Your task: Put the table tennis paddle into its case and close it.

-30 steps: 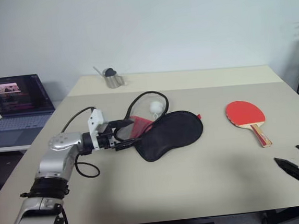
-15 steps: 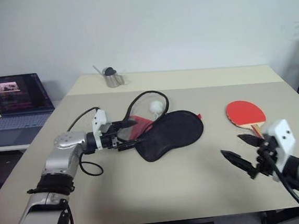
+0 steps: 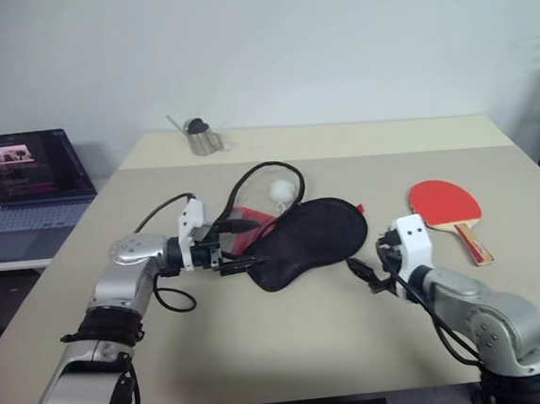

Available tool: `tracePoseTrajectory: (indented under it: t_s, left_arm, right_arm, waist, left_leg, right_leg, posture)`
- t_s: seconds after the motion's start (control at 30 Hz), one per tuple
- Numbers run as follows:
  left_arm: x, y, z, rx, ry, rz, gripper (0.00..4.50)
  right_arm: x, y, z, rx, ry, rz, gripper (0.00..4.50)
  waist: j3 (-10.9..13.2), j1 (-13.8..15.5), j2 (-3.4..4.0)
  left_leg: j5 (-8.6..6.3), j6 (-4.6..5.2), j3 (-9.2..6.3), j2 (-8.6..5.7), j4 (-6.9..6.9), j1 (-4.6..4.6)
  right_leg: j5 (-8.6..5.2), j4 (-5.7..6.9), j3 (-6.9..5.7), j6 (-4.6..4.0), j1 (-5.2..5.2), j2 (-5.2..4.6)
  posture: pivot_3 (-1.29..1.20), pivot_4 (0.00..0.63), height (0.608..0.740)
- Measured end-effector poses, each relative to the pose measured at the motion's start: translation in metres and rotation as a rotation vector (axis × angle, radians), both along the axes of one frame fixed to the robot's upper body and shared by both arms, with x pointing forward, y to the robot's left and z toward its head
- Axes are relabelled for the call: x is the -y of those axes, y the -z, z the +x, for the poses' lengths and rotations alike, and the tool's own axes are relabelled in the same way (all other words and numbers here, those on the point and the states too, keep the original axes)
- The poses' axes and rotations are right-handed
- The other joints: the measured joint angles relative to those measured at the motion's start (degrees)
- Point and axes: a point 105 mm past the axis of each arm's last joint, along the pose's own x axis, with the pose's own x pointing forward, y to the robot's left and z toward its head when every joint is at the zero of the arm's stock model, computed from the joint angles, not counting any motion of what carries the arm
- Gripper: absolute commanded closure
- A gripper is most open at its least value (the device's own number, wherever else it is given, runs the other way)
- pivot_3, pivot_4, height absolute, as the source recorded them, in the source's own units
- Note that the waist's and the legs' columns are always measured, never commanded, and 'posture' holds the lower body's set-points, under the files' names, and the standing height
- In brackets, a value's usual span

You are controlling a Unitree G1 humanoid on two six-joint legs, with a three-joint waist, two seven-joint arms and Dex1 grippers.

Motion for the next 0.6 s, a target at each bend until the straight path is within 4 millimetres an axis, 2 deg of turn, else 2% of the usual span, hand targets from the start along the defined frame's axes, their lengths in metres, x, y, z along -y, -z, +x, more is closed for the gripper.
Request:
tracePoseTrajectory:
  t_s: [0.13, 0.27, 0.4, 0.6]
  left_arm:
    - [0.000, 0.000, -0.001, -0.003, 0.013, 0.004, 0.00]
    - [0.001, 0.000, -0.002, -0.003, 0.015, 0.005, 0.00]
    - [0.001, 0.000, -0.002, -0.002, 0.016, 0.005, 0.00]
    - [0.002, 0.000, -0.002, -0.002, 0.019, 0.005, 0.00]
  right_arm:
    - [-0.017, -0.006, 0.007, -0.008, -0.023, 0.034, 0.07]
    - [-0.024, 0.001, 0.016, -0.046, -0.017, 0.040, 0.07]
    - [-0.017, 0.015, 0.027, -0.079, 0.039, 0.008, 0.07]
    - [-0.013, 0.017, 0.037, -0.066, 0.079, 0.001, 0.07]
  waist:
    - [0.00, -0.23, -0.01]
    - [0.00, -0.37, 0.00]
    - [0.00, -0.60, 0.00]
    - [0.00, -1.20, 0.00]
  left_leg:
    - [0.01, 0.02, -0.01, 0.00, 0.03, 0.02]
    - [0.01, 0.02, 0.00, 0.00, 0.01, 0.01]
    - [0.01, 0.02, 0.00, 0.00, 0.01, 0.01]
    - [0.02, 0.03, 0.00, 0.00, 0.01, 0.03]
  right_leg:
    - [-0.01, 0.02, 0.00, 0.05, 0.02, 0.00]
    - [0.00, 0.02, 0.00, 0.05, 0.02, 0.01]
    - [0.01, 0.02, 0.00, 0.05, 0.01, 0.01]
    - [0.03, 0.07, 0.01, 0.09, 0.02, 0.02]
  posture:
    - [0.00, 0.150, 0.740]
    - [0.00, 0.150, 0.740]
    - [0.00, 0.150, 0.740]
    - [0.00, 0.150, 0.740]
